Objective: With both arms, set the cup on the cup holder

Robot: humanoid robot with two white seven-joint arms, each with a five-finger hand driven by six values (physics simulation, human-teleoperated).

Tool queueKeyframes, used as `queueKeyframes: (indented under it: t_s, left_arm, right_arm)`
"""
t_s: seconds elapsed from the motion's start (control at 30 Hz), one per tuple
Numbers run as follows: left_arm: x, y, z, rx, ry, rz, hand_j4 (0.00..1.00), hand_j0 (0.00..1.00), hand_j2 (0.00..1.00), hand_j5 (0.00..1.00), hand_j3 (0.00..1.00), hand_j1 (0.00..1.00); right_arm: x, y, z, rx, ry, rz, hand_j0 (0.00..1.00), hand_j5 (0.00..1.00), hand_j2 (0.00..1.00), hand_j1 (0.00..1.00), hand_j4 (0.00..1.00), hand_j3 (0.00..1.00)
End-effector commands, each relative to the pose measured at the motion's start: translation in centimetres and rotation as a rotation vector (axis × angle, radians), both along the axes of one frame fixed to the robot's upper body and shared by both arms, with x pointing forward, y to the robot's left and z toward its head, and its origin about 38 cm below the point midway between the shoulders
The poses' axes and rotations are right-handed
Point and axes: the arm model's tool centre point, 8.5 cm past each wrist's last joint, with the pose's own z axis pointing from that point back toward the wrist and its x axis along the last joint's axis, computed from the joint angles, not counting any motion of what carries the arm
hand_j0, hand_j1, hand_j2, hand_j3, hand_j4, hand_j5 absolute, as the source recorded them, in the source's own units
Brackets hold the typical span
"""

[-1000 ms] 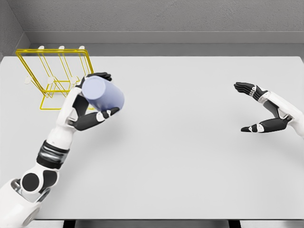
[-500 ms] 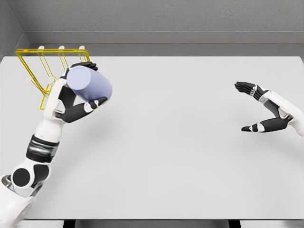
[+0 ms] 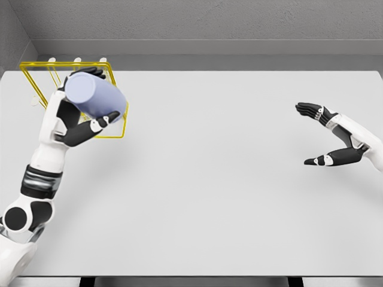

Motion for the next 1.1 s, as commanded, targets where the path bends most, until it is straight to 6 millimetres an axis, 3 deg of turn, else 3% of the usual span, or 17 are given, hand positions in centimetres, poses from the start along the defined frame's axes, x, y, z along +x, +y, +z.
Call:
queueKeyframes:
  t_s: [0.0, 0.17, 0.23, 1.07]
  left_arm:
    - [0.1, 0.5, 0.1, -0.002, 0.002, 0.01, 0.65, 0.65, 0.65, 0.65, 0.65, 0.65]
    - [0.6, 0.7, 0.1, 0.008, 0.023, 0.022, 0.65, 0.65, 0.65, 0.65, 0.65, 0.65]
    - [1.0, 1.9, 0.5, 0.014, 0.026, 0.061, 0.65, 0.65, 0.65, 0.65, 0.65, 0.65]
    - [2.9, 2.6, 0.1, 0.018, 0.069, 0.098, 0.65, 0.65, 0.65, 0.65, 0.65, 0.65]
  right_arm:
    - [0.0, 0.0, 0.0, 0.005, 0.005, 0.001, 1.0, 1.0, 1.0, 1.0, 1.0, 1.0]
    - [0.0, 0.0, 0.0, 0.005, 0.003, 0.001, 1.0, 1.0, 1.0, 1.0, 1.0, 1.0]
    - [0.0, 0.0, 0.0, 0.005, 0.003, 0.001, 1.0, 1.0, 1.0, 1.0, 1.0, 1.0]
    - [0.2, 0.2, 0.0, -0.002, 0.007, 0.006, 1.0, 1.0, 1.0, 1.0, 1.0, 1.0]
